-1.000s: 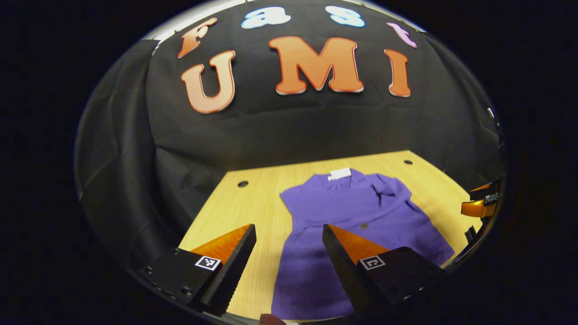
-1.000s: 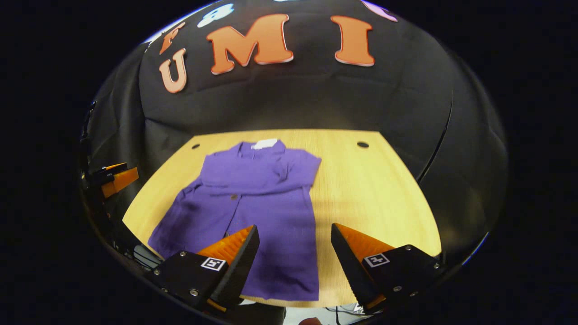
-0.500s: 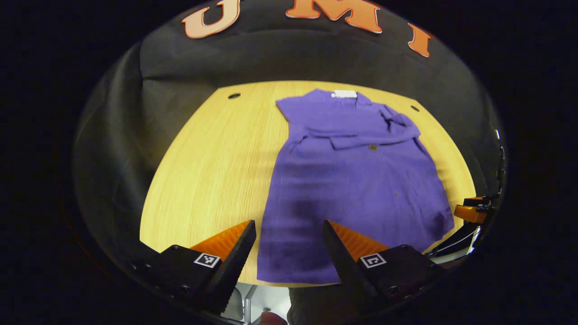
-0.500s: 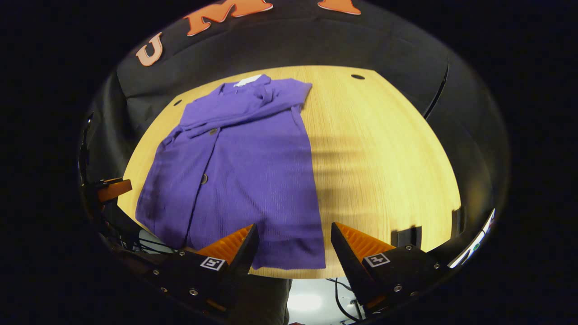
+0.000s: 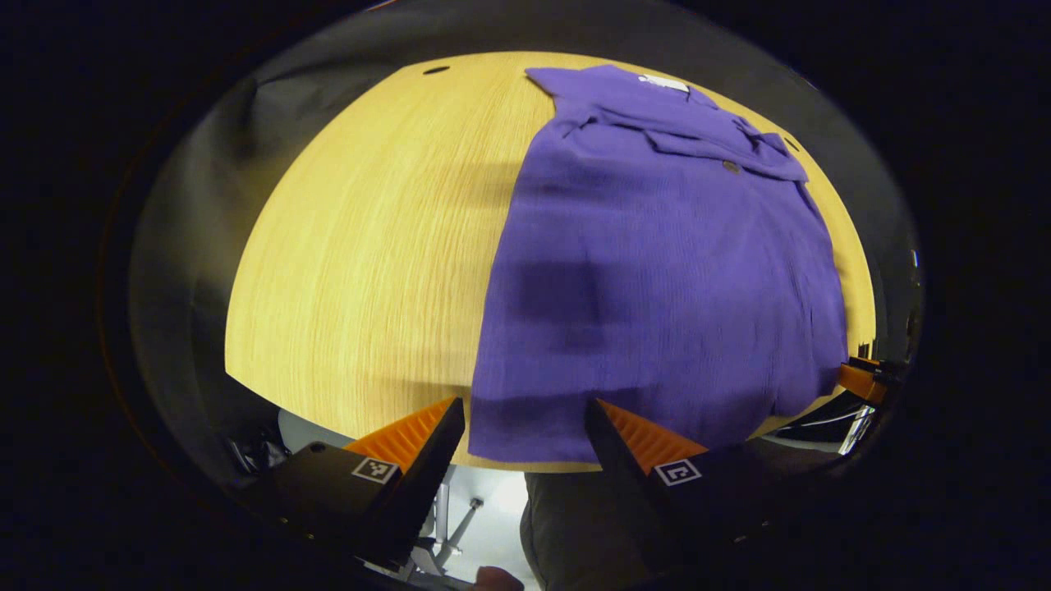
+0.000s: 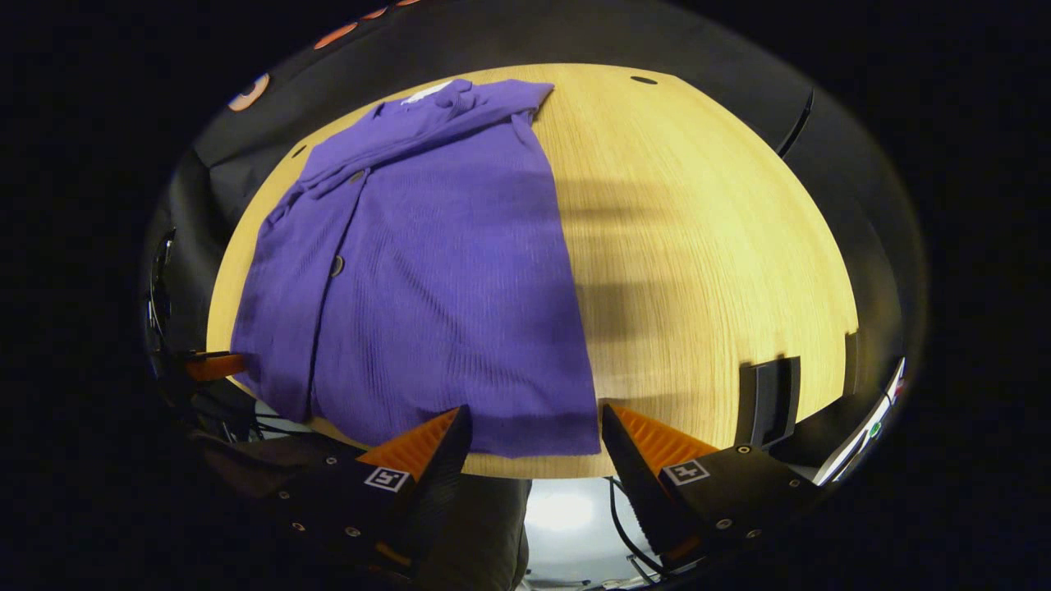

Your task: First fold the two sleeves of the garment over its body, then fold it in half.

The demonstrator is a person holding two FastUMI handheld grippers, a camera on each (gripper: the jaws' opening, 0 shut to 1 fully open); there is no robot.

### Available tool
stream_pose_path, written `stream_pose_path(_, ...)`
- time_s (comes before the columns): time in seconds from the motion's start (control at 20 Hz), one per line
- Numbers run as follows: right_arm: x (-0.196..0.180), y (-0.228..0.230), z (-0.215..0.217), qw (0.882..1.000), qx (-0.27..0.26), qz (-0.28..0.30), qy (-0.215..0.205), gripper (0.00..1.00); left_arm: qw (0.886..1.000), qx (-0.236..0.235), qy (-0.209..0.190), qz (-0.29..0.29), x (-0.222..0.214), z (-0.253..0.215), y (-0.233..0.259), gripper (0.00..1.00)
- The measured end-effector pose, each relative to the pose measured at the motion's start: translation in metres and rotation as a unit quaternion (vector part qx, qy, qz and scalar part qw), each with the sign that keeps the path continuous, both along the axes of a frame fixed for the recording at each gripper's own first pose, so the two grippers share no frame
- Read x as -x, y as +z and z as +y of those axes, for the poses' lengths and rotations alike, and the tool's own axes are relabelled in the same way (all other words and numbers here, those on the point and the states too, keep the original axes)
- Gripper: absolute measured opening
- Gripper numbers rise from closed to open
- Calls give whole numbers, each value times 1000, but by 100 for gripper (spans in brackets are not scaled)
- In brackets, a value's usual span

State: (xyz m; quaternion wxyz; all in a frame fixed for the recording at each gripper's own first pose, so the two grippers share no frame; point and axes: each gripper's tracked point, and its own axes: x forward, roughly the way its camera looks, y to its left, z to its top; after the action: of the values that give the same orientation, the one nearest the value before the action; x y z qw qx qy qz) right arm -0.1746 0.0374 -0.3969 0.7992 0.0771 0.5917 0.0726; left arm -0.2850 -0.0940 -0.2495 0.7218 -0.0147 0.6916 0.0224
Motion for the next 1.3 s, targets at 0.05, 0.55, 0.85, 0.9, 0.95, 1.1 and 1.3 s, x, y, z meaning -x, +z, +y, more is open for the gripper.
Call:
stream_pose_path(0.05,2,-1,-2,1000,8,5,4,96,1000,0,1,8,3,-1,-1,98)
stream_pose_path(0.55,8,-5,11,998,13,49,27,58,997,22,-16,70,-28,1,-2,63)
stream_pose_path(0.85,3,4,26,995,-60,74,-31,7,995,53,4,90,-37,-7,3,12)
stream_pose_path(0.9,-2,12,30,993,-80,69,-44,5,994,66,-1,83,-43,-12,9,11)
stream_pose_path(0.95,-10,20,31,993,-88,61,-52,5,995,70,-5,73,-52,-13,15,10)
stream_pose_path(1.1,-26,42,31,993,-95,36,-55,5,995,90,-14,52,-71,-18,33,7)
stream_pose_path(1.3,-51,79,43,991,-126,-2,-53,5,995,97,-34,16,-99,-21,58,7)
